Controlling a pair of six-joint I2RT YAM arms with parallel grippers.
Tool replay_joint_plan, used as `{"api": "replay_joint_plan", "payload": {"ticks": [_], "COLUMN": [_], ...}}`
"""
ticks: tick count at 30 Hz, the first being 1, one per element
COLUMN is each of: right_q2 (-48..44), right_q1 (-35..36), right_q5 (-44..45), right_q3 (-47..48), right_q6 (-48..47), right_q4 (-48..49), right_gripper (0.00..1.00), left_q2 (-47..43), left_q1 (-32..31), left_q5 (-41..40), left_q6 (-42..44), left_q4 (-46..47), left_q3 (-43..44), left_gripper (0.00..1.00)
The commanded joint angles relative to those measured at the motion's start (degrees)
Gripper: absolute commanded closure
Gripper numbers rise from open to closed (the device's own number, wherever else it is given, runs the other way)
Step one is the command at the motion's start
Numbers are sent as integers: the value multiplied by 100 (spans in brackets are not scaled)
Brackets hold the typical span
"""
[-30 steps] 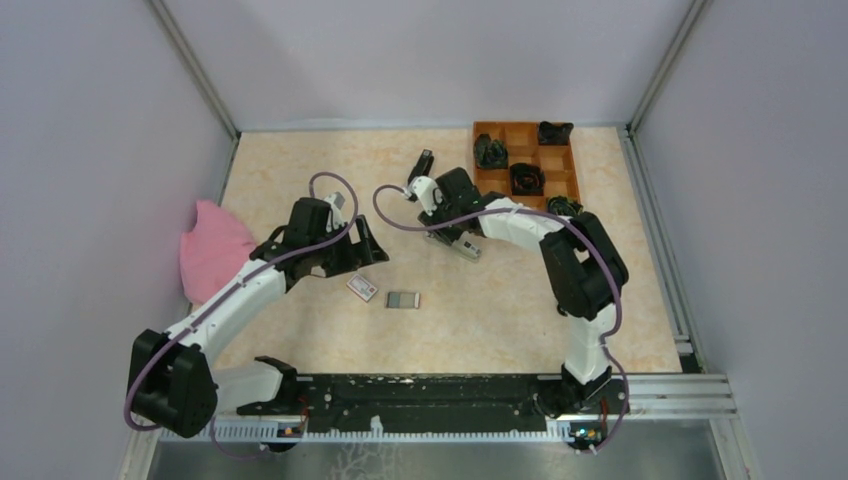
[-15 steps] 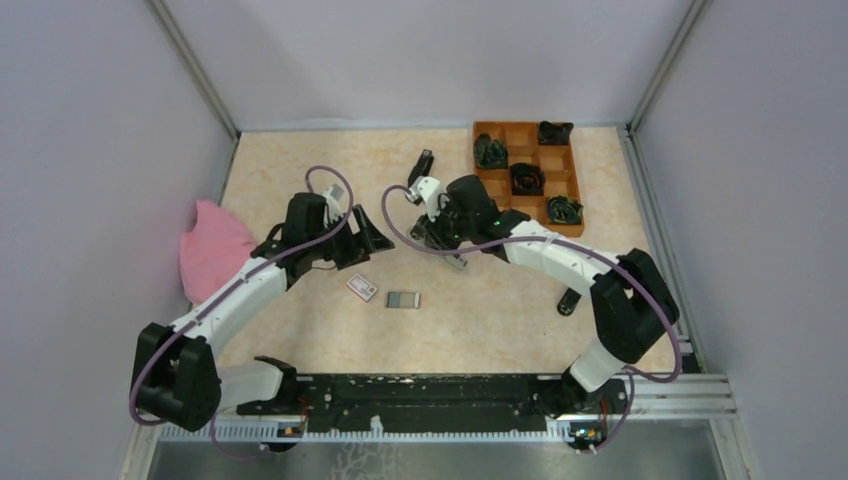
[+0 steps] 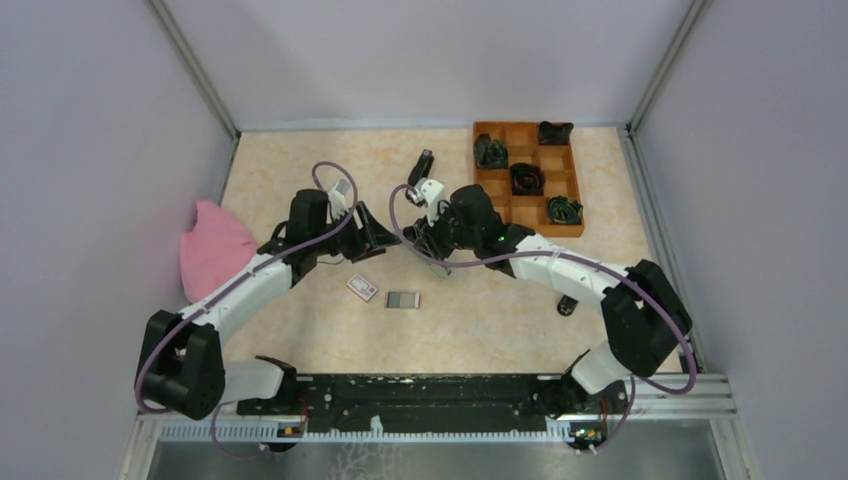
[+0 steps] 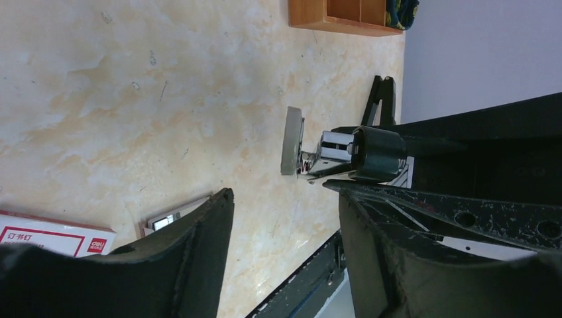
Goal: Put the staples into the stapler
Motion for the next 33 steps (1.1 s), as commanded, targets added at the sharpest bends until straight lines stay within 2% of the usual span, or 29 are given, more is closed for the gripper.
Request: {"api": "replay_joint_plan", "payload": {"ticks": [1,4,18,22,25,31,33], "right_q2": [-415,-426,-241,-202,-240,-452,-562], "right_q1": [90,126,318,359,368,364,354], "right_q5": [-182,-180,-259,-267,-251,-110,-9], "right_q3": [31,-34,24,44,-13,-263,-415], "right_q6": [369,458,581,609,680,717,716], "right_q4": [1062,1240,1552,1633,1782,2077,2171], "right_gripper": [100,100,100,100,100,100,100], "left_q2": [99,162,319,342,335,190,114], "left_q1": [15,12,12,17,14,101,217], "left_q5": [113,74,67,110,111,-55,-89], "left_q6": [-126,-205,-414,-522,-590,-706,-766], "left_q4": [309,336,636,816,876,953,896], "left_q3": [-47,-84,-128,-159,-172,-255,-278], "left_gripper": [38,46,53,59,70,99,100]}}
